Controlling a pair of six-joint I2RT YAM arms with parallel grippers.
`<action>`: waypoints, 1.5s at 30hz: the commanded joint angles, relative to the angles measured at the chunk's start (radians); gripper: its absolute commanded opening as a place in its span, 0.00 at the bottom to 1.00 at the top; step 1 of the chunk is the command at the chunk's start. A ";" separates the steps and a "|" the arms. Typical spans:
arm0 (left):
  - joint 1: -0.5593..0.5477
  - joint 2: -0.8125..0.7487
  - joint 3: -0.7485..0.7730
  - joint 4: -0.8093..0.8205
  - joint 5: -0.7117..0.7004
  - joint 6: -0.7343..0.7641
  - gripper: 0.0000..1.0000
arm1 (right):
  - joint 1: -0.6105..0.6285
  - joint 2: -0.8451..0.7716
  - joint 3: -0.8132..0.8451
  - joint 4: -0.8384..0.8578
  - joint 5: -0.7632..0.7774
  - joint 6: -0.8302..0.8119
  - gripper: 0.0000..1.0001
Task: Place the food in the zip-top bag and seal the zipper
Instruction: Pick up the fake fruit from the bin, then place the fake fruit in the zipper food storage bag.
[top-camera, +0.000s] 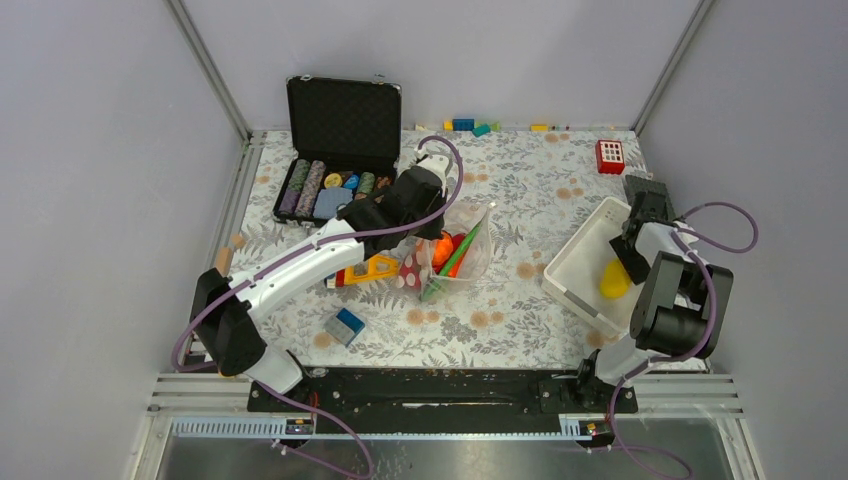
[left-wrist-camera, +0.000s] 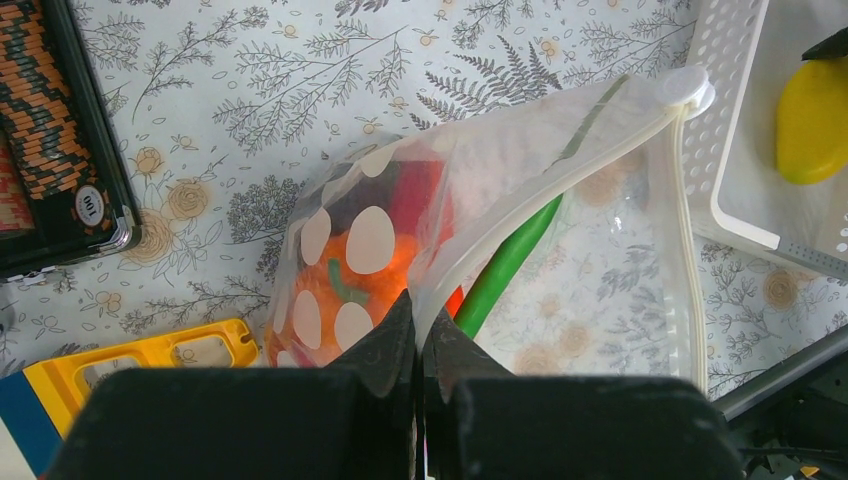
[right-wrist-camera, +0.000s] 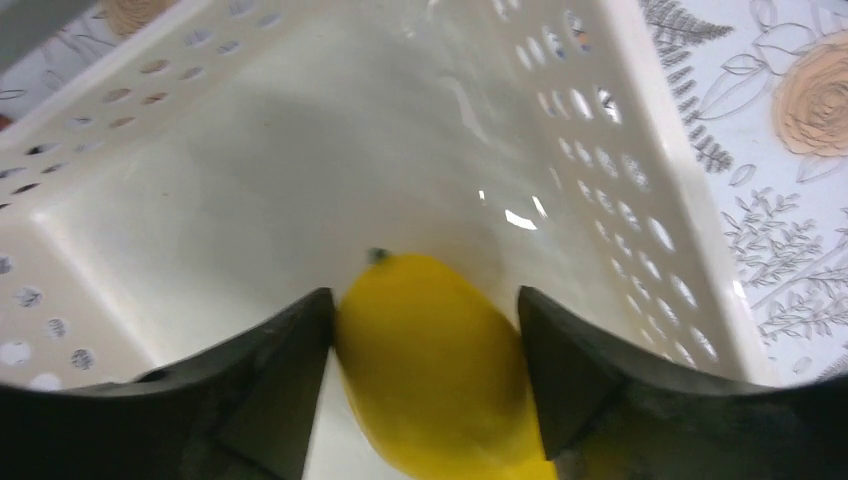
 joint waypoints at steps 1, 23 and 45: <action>0.005 -0.052 0.025 0.045 -0.038 0.002 0.00 | -0.007 -0.035 -0.014 0.076 -0.052 -0.036 0.64; 0.011 -0.081 0.053 -0.021 -0.110 -0.107 0.00 | 0.153 -0.883 -0.136 0.276 -1.042 -0.160 0.34; 0.010 -0.146 -0.050 0.056 -0.010 -0.256 0.00 | 1.103 -0.501 -0.028 0.906 -0.159 -0.348 0.33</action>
